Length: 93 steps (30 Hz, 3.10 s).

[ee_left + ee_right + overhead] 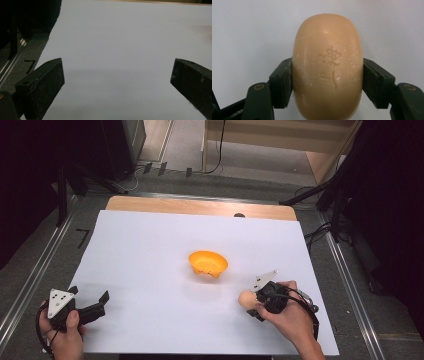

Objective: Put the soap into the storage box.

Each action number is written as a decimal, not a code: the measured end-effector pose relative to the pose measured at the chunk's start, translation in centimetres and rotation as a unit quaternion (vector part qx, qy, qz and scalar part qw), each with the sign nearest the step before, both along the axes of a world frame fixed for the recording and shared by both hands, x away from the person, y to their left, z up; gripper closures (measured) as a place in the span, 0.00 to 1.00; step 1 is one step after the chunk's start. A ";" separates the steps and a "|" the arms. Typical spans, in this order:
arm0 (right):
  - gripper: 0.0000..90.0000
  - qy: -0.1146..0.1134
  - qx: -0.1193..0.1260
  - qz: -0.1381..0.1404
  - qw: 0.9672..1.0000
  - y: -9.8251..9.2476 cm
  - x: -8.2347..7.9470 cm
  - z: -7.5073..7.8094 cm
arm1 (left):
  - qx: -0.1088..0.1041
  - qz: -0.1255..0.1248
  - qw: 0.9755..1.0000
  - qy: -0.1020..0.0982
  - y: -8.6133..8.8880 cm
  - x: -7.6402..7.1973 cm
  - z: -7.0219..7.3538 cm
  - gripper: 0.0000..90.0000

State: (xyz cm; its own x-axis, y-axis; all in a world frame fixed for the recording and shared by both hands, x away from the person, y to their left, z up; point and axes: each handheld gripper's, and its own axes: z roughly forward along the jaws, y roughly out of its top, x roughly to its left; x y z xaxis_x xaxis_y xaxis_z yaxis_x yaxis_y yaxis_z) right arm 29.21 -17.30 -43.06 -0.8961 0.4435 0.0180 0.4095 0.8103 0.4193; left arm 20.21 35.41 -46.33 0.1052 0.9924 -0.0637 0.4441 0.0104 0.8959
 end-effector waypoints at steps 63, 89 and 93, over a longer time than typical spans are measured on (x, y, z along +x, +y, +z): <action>0.37 -0.033 0.023 0.066 0.997 4.3 6.5 5.0 | -0.001 -0.002 1.000 -0.001 0.0 0.0 0.0 0.00; 0.37 -0.026 0.022 0.081 0.996 7.0 8.6 5.4 | -0.002 -0.004 1.000 -0.001 0.0 0.0 0.0 0.00; 0.37 -0.030 0.022 0.086 0.996 7.5 9.0 5.3 | -0.002 -0.004 1.000 -0.001 0.1 0.0 0.0 0.00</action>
State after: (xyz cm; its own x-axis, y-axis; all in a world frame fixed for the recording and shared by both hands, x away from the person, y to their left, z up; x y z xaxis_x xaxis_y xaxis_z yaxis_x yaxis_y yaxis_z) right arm 38.22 -9.78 -37.74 -0.9587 0.2837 -0.0223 0.2394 0.8464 0.4756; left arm 20.19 35.46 -46.32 0.1129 0.9913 -0.0681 0.4426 0.0112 0.8967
